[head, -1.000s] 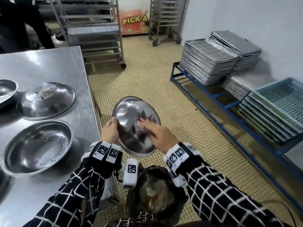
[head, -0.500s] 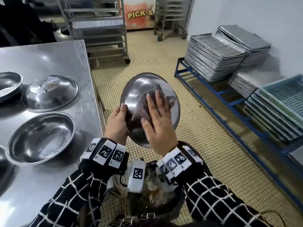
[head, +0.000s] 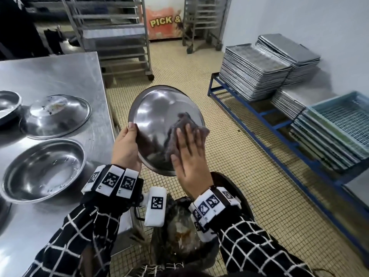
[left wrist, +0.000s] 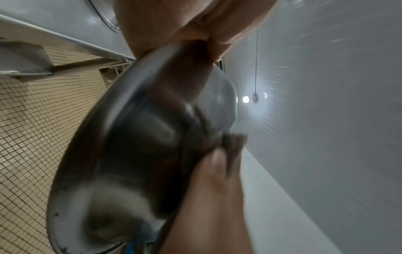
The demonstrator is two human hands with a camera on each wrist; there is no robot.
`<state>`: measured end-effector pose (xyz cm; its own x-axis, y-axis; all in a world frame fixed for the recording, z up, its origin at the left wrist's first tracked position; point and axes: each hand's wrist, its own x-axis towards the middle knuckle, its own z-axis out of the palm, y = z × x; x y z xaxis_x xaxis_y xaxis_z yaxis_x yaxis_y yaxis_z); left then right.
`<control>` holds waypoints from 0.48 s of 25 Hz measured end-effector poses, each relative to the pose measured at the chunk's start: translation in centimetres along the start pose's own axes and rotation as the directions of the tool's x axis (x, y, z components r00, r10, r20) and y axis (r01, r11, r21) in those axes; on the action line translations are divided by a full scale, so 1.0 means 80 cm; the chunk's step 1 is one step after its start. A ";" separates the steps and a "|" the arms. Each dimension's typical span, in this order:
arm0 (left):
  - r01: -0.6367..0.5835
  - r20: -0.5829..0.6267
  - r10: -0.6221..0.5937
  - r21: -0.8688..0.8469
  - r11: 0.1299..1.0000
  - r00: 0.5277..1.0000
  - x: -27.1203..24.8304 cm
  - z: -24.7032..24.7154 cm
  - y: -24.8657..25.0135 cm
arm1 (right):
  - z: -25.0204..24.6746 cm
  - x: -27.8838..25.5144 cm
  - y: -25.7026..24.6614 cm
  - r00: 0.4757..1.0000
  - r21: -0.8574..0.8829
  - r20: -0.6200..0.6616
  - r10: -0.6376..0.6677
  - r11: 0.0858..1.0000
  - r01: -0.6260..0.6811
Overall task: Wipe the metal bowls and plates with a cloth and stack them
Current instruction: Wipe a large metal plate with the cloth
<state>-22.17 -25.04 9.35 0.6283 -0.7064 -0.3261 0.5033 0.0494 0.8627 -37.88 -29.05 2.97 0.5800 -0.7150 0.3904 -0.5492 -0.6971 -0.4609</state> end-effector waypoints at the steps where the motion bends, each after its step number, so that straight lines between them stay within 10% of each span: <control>1: -0.012 0.025 0.012 0.017 1.000 1.000 -0.001 0.002 -0.003 | -0.005 0.014 -0.010 0.999 0.013 -0.014 -0.039 0.999 0.040; 6: -0.078 0.119 0.075 0.020 0.997 0.990 -0.009 0.006 -0.004 | -0.052 0.090 0.011 0.984 0.096 -0.168 0.064 0.994 -0.048; 9: -0.053 0.058 0.051 0.026 0.998 0.997 0.003 -0.007 -0.004 | -0.057 0.064 0.045 0.959 0.316 -0.050 0.278 0.915 -0.249; 12: -0.035 -0.015 0.035 0.051 0.998 0.999 0.010 -0.016 -0.011 | -0.021 0.000 0.032 0.982 0.270 0.001 0.191 0.945 -0.184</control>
<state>-21.34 -24.74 7.79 0.6542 -0.6938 -0.3010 0.4502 0.0375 0.8922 -40.31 -30.92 3.17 0.4648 -0.8350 0.2944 -0.4637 -0.5129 -0.7224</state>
